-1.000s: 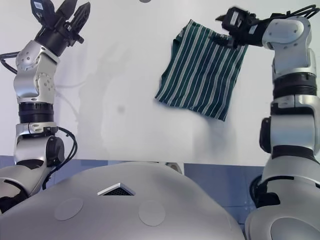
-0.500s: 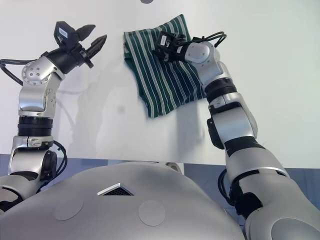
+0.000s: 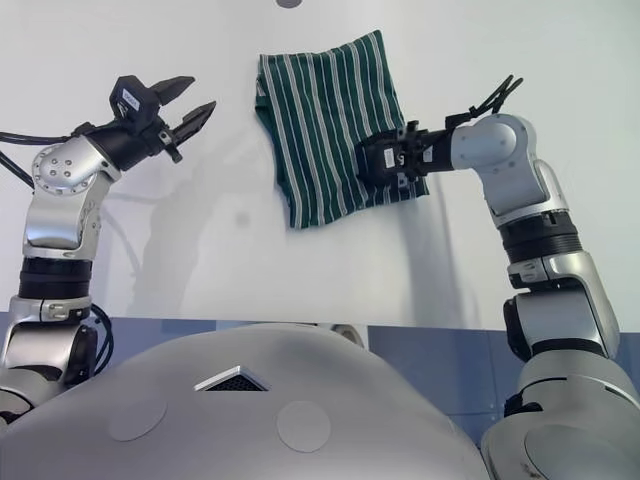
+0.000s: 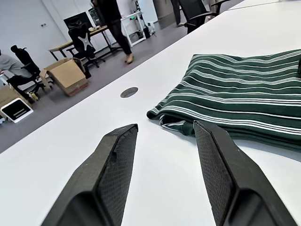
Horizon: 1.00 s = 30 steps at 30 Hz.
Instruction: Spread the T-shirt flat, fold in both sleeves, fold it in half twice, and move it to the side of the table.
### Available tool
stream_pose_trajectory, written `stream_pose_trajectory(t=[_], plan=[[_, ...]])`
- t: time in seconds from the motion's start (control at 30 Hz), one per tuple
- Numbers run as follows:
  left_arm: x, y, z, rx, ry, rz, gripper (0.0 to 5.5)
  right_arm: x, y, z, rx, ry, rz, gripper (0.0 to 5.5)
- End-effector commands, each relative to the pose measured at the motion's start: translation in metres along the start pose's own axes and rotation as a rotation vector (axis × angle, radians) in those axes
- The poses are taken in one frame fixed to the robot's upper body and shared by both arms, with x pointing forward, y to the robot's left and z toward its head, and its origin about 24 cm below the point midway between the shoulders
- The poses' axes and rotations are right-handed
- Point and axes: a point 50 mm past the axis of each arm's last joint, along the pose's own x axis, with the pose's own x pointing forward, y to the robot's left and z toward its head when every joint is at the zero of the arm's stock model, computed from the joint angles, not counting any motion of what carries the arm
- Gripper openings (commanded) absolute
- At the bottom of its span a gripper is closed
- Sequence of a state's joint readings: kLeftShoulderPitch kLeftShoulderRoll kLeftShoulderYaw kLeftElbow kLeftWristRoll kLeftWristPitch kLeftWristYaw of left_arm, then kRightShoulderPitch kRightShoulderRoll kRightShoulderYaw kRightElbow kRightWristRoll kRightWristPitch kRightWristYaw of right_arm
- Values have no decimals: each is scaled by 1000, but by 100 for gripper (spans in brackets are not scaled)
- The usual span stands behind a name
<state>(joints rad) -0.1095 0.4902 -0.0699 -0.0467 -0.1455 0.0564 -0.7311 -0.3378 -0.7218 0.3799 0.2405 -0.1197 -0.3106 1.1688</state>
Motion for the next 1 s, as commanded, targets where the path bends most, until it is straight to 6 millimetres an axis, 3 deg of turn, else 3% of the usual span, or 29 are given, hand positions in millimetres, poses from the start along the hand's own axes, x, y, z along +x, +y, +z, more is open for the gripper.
stream_pose_trajectory(t=[0.03, 0.13, 0.27, 0.33, 0.4, 0.47, 0.53, 0.83, 1.0], plan=[[-7, -8, -3, 136, 77, -118, 220, 9, 18, 10, 52, -49, 71, 248], [-9, -19, -9, 304, 135, -275, 220, -9, 3, 18, 84, -102, -67, 248], [-23, -42, -17, 492, 177, -580, 239, -66, 1, 16, 71, -95, -210, 248], [-32, -53, -20, 486, 176, -696, 268, -88, 29, -5, 4, 33, -136, 248], [-30, -60, -24, 542, 149, -710, 294, -95, 62, -26, -68, 132, -11, 248], [-21, -64, -22, 591, 100, -696, 294, -91, 83, -39, -111, 157, 58, 248], [-8, -70, -19, 620, 41, -679, 294, -79, 90, -42, -163, 127, 59, 248], [22, -85, -27, 761, -41, -732, 294, -45, 85, -34, -243, 19, -12, 248], [19, -89, -36, 812, -52, -816, 185, -43, 85, -37, -219, 12, 9, 133]])
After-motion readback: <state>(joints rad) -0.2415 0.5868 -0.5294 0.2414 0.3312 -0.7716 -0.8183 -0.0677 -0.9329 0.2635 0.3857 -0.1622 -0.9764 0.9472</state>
